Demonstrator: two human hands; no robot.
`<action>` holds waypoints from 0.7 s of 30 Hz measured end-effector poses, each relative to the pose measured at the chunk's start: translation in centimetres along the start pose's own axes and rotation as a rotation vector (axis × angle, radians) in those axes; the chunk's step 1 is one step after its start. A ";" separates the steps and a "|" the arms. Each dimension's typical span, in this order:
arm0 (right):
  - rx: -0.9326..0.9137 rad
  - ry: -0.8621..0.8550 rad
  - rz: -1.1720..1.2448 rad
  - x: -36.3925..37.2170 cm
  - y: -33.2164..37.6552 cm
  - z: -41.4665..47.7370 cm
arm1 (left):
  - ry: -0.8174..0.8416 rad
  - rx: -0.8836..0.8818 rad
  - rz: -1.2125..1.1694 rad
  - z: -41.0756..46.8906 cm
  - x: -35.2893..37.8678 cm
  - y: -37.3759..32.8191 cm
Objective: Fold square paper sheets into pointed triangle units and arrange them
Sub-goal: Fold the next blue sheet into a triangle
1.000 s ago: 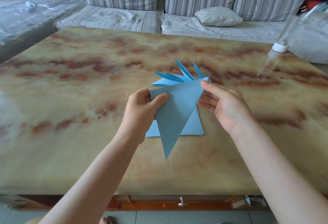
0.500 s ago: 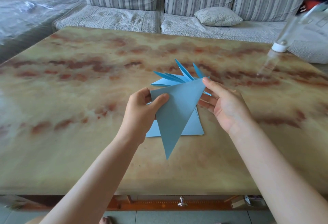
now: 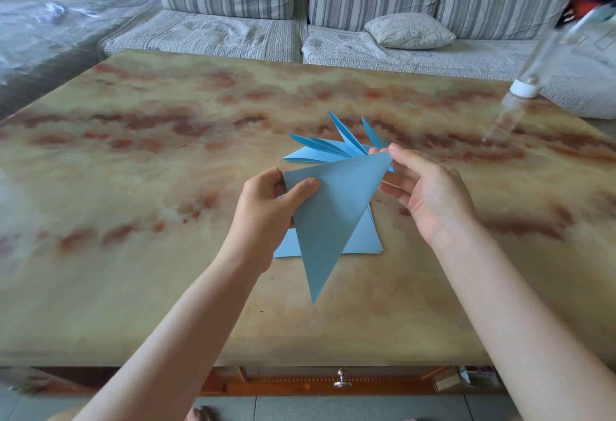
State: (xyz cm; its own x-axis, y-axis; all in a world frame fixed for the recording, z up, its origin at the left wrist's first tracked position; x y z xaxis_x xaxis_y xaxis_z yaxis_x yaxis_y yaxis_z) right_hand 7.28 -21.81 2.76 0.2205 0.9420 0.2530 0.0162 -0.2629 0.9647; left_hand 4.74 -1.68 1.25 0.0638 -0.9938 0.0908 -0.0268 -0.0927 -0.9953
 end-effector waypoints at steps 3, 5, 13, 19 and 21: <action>0.009 -0.021 0.006 -0.1 -0.2 0.0 | -0.006 -0.006 -0.004 0.0 -0.1 0.0; 0.018 -0.026 0.007 -0.1 -0.4 0.1 | -0.005 -0.007 -0.004 0.1 -0.1 0.0; -0.027 -0.066 -0.059 -0.5 0.0 0.0 | 0.005 -0.012 0.017 0.0 -0.1 0.1; 0.124 0.221 -0.177 2.1 -1.5 -1.6 | -0.124 0.015 -0.047 0.0 -1.1 -0.3; 0.112 0.301 -0.267 3.2 -2.0 -2.5 | -0.170 0.021 -0.123 0.0 -1.5 -0.4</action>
State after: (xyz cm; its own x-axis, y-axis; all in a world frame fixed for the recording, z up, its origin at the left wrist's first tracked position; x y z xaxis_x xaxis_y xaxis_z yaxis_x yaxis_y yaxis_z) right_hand 5.51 -17.71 1.79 -0.1002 0.9947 0.0212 0.1434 -0.0067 0.9896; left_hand 4.63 -0.14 1.54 0.2331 -0.9503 0.2063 0.0126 -0.2092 -0.9778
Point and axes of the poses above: each hand's wrist, its own z-axis towards the middle knuckle, its own x-axis out of the palm, y = z × x, the point moved 7 cm from there along z, towards the middle knuckle, and after that the axes turned 1 degree about -x, right-handed, at the moved point
